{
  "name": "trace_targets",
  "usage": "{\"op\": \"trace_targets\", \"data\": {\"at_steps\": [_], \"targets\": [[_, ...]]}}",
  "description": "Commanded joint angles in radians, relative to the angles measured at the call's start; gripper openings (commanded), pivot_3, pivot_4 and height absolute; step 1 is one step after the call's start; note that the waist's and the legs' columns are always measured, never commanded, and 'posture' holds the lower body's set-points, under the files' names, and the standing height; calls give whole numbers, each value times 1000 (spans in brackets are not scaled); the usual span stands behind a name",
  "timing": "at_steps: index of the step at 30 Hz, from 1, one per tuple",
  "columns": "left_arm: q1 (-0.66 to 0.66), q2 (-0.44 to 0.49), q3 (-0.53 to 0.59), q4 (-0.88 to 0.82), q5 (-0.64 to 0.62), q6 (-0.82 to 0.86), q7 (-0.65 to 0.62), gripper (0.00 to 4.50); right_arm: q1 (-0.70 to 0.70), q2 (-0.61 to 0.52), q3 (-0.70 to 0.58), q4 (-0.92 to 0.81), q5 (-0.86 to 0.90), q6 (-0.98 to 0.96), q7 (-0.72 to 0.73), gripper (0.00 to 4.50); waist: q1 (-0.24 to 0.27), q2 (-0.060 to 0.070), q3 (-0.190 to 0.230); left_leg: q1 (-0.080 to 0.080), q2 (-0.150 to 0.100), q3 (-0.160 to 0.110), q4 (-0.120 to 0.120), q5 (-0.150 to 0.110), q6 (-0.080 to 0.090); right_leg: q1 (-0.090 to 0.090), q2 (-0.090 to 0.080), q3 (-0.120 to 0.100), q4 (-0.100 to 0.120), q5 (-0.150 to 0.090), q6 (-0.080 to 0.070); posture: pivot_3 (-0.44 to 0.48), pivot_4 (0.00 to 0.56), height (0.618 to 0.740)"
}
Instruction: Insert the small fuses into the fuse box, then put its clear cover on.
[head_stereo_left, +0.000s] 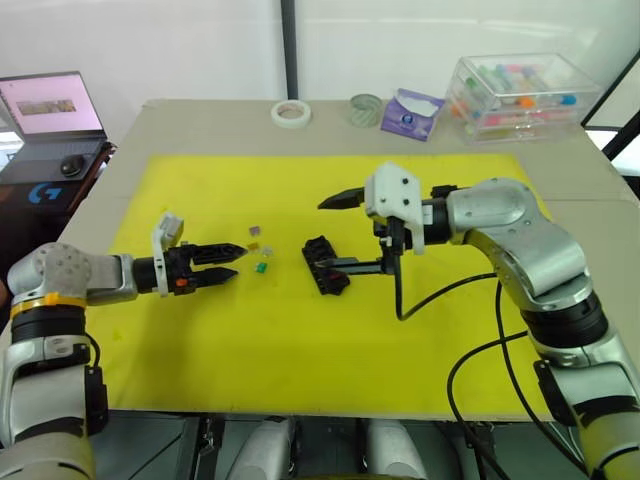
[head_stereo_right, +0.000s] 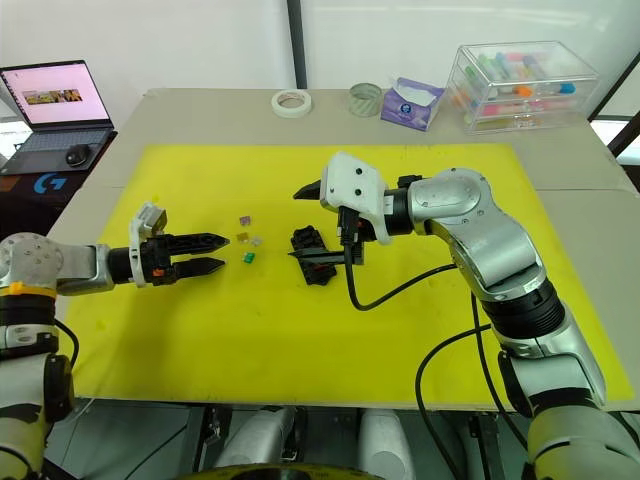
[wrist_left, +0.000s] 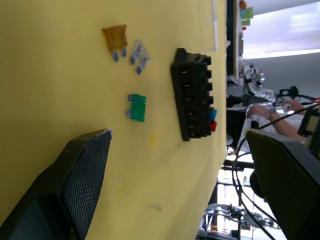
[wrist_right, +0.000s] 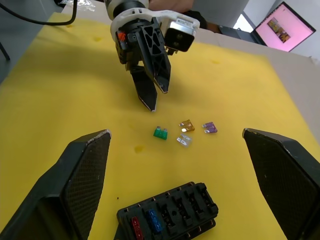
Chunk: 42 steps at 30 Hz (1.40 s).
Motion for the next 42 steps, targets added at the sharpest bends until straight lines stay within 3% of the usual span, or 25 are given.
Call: {"op": "trace_targets", "data": {"at_steps": [1, 4, 7, 27, 42], "targets": [[-28, -7, -1, 8, 26, -31, -34, 4500, -5, -9, -33, -43, 15, 3, -6, 4478, 1, 0, 0, 0, 0, 0, 0, 0, 0, 0, 0, 0, 0, 0, 0, 0, 150, 740], [-38, -22, -15, 26, 57, -57, -51, 4123, -7, -9, -35, -45, 21, 12, -9, 4500, 3, 0, 0, 0, 0, 0, 1, 0, 0, 0, 0, 0, 0, 0, 0, 0, 150, 740], [-48, -27, -34, 42, 81, -62, -71, 3256, -14, -6, -37, -44, 25, 19, -12, 4500, 1, 0, 0, 0, 0, 0, 0, 0, 0, 0, 0, 0, 0, 0, 0, 0, 150, 740], [-181, -77, -212, 243, 261, -130, -265, 3256, -29, 9, -26, -51, 40, 44, -24, 4500, 6, 0, 0, -1, -1, 0, 1, 0, 0, 0, 0, 0, 1, 0, 0, 0, 150, 740], [-169, -105, -269, 219, 315, -129, -366, 3256, -24, 5, -30, -76, 60, 75, -33, 4500, 4, 0, 0, -1, -1, 0, 1, 0, 0, 0, 0, 0, 1, 0, 0, 0, 150, 740]]}}
